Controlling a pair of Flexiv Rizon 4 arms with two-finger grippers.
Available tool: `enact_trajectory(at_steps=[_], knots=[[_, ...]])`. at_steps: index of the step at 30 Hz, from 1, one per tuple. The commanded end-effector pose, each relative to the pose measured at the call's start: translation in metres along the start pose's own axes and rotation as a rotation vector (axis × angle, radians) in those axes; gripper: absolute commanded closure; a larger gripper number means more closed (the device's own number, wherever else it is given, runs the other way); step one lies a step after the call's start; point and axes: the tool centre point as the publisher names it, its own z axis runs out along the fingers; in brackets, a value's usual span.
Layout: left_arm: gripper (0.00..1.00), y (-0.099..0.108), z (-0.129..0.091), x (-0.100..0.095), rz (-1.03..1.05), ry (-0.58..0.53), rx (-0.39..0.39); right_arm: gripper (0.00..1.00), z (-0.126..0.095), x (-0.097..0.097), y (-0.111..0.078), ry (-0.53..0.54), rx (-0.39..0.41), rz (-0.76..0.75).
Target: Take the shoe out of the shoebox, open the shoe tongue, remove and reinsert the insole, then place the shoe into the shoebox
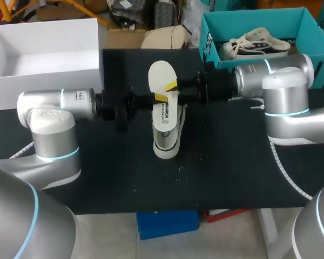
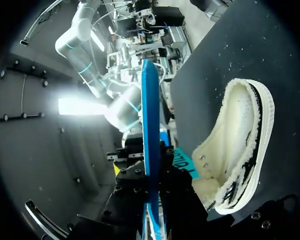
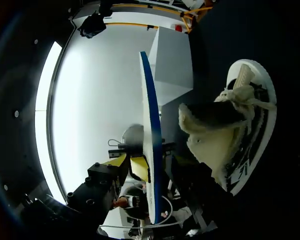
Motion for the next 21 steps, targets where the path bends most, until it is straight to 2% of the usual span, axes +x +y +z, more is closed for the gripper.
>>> enact_trajectory(at_steps=[1, 5, 8, 13, 15, 18, 21], knots=[[1.0, -0.021, -0.023, -0.014, -0.046, 0.115, -0.03, 0.0, -0.02, 0.007, -0.006, -0.05, -0.007, 0.009], [1.0, -0.035, -0.038, -0.015, -0.141, 0.224, -0.059, 0.0, -0.035, 0.007, -0.012, -0.113, -0.02, 0.008], [1.0, -0.044, -0.047, -0.017, -0.167, 0.291, -0.084, 0.0, -0.046, 0.007, -0.018, -0.2, -0.02, -0.003], [1.0, -0.057, -0.056, -0.021, -0.17, 0.344, -0.101, 0.0, -0.059, 0.009, -0.03, -0.407, -0.021, -0.051], [1.0, -0.062, -0.056, -0.021, -0.173, 0.351, -0.091, 0.0, -0.062, 0.01, -0.033, -0.454, -0.035, -0.064], [1.0, -0.073, -0.056, -0.021, -0.169, 0.362, -0.043, 0.0, -0.063, 0.011, -0.035, -0.473, -0.041, -0.064], [1.0, -0.073, -0.056, -0.021, -0.169, 0.362, -0.043, 0.0, -0.063, 0.011, -0.035, -0.473, -0.041, -0.064]])
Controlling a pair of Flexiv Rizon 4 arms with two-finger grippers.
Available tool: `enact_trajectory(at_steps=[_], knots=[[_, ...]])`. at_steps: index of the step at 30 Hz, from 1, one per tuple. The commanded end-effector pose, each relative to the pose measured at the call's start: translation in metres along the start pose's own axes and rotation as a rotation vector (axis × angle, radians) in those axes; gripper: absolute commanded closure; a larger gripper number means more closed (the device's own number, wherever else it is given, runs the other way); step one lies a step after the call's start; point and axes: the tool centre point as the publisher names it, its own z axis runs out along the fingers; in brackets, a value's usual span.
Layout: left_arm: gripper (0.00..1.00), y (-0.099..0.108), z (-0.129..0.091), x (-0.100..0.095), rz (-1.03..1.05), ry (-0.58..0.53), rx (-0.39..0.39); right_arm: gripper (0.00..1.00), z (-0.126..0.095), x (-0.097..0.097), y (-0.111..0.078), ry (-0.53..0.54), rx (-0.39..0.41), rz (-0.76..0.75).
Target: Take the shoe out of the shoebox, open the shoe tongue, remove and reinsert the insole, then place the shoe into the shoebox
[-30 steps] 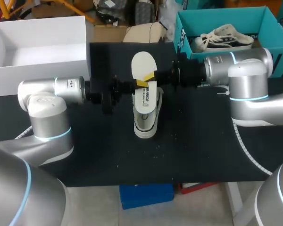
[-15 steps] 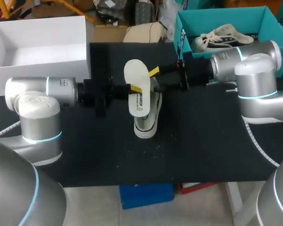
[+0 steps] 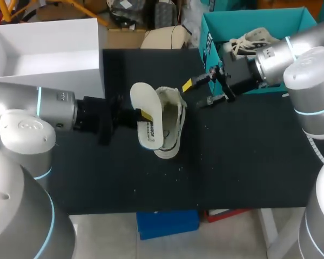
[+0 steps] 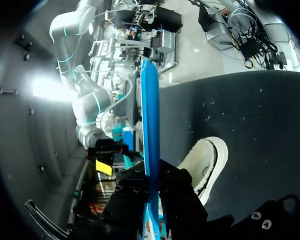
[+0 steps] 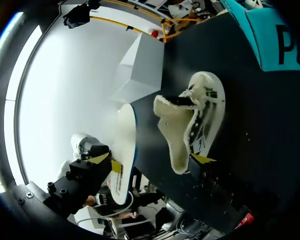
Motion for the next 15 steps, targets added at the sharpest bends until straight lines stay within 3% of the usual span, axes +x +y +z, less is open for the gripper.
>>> enact_trajectory(at_steps=[1, 12, 13, 15], knots=[[1.0, -0.0029, -0.0054, -0.0012, 0.0, 0.033, -0.003, 0.0, -0.0033, 0.0059, -0.0055, -0.097, -0.01, 0.002], [1.0, -0.0029, -0.0054, -0.0012, 0.0, 0.033, -0.003, 0.0, -0.0033, 0.0059, -0.0055, -0.097, -0.01, 0.002], [1.0, -0.0029, -0.0054, -0.0012, 0.0, 0.033, -0.003, 0.0, -0.0031, 0.0074, -0.0053, -0.199, -0.004, -0.05], [1.0, -0.0029, -0.0054, -0.0012, 0.0, 0.033, -0.003, 0.0, -0.0077, 0.0062, -0.0105, -0.243, -0.052, -0.114]])
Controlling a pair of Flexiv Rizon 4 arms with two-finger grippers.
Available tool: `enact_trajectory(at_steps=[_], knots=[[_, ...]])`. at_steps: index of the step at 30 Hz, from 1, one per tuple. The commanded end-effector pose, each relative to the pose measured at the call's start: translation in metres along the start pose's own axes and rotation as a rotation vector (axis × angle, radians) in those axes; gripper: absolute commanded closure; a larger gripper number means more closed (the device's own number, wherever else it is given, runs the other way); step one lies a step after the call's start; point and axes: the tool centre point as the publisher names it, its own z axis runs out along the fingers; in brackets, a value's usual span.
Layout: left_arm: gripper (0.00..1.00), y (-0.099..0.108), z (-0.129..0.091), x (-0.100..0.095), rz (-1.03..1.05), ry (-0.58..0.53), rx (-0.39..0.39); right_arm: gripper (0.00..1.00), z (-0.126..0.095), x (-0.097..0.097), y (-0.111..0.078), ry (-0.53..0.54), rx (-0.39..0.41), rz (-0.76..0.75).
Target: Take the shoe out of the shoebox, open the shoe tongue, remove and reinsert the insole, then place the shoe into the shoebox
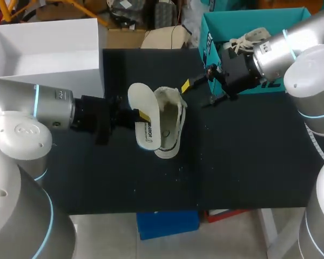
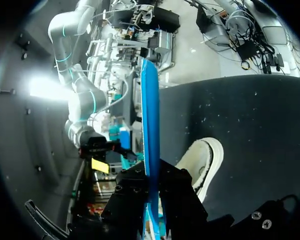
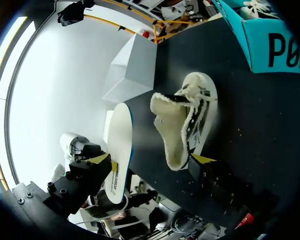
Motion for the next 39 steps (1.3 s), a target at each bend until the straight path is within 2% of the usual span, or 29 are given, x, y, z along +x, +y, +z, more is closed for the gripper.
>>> enact_trajectory(at_steps=[1, 2, 6, 11, 19, 29, 33, 39], knots=[[1.0, -0.001, 0.0, -0.001, 0.001, 0.005, -0.003, 0.0, -0.008, 0.0, -0.009, -0.195, -0.066, -0.121], [1.0, -0.001, 0.0, -0.001, 0.001, 0.005, -0.003, 0.0, -0.01, -0.001, -0.013, -0.262, -0.075, -0.157], [1.0, -0.001, 0.0, -0.001, 0.001, 0.005, -0.003, 0.0, -0.022, -0.009, -0.034, -0.359, -0.145, -0.22], [1.0, -0.001, 0.0, -0.001, 0.001, 0.005, -0.003, 0.0, -0.036, -0.018, -0.06, -0.332, -0.179, -0.298], [1.0, -0.001, 0.0, -0.001, 0.001, 0.005, -0.003, 0.0, -0.059, -0.029, -0.087, -0.348, -0.138, -0.356], [1.0, -0.001, 0.0, -0.001, 0.001, 0.005, -0.003, 0.0, -0.059, -0.029, -0.087, -0.348, -0.138, -0.356], [1.0, -0.022, 0.01, -0.003, 0.0, 0.067, 0.117, 0.0, -0.059, -0.029, -0.087, -0.348, -0.138, -0.356], [1.0, -0.042, 0.014, 0.002, -0.09, 0.152, 0.221, 0.0, -0.059, -0.029, -0.087, -0.348, -0.138, -0.356]])
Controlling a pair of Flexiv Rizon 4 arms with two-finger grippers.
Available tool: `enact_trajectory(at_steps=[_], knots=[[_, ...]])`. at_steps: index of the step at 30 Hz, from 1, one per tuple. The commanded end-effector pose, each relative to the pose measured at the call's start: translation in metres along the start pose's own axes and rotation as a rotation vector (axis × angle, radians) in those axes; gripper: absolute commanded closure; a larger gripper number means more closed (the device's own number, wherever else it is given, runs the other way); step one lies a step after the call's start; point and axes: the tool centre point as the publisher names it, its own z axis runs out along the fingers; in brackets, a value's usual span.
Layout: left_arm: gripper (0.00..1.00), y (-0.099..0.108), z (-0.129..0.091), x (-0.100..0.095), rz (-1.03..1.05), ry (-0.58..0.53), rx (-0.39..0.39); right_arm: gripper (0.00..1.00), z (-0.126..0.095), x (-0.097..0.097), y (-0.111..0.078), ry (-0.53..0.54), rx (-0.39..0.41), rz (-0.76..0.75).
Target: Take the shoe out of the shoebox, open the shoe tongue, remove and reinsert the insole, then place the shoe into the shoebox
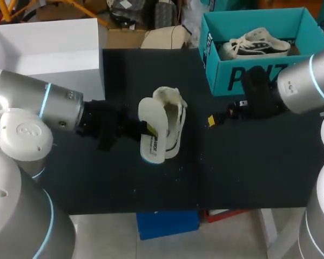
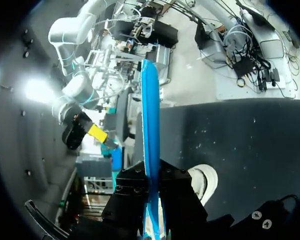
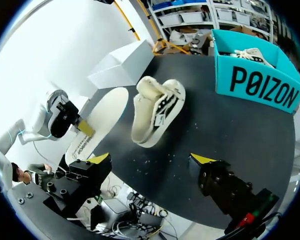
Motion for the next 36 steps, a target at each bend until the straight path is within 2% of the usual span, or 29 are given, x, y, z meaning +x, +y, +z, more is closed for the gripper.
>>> enact_trajectory(at_steps=[1, 4, 6, 14, 20, 28, 36], knots=[[1.0, 0.0, -0.003, -0.003, -0.055, 0.079, 0.071, 0.0, 0.001, 0.001, 0.001, -0.003, 0.001, 0.001], [1.0, -0.005, -0.004, 0.003, -0.095, 0.088, 0.126, 0.0, 0.001, 0.001, 0.001, -0.003, 0.001, 0.001], [1.0, -0.006, -0.002, 0.008, -0.104, 0.114, 0.134, 0.0, 0.001, 0.001, 0.001, -0.003, 0.001, 0.001], [1.0, -0.01, 0.018, 0.026, -0.124, 0.18, 0.273, 0.0, 0.001, 0.001, 0.001, -0.003, 0.001, 0.001], [1.0, 0.002, 0.032, 0.036, -0.14, 0.225, 0.327, 0.0, 0.001, 0.001, 0.001, -0.003, 0.001, 0.001], [1.0, 0.029, 0.049, 0.042, -0.102, 0.289, 0.381, 0.0, 0.001, 0.001, 0.001, -0.003, 0.001, 0.001], [1.0, 0.053, 0.065, 0.045, -0.106, 0.287, 0.388, 0.0, 0.001, 0.001, 0.001, -0.003, 0.001, 0.001]])
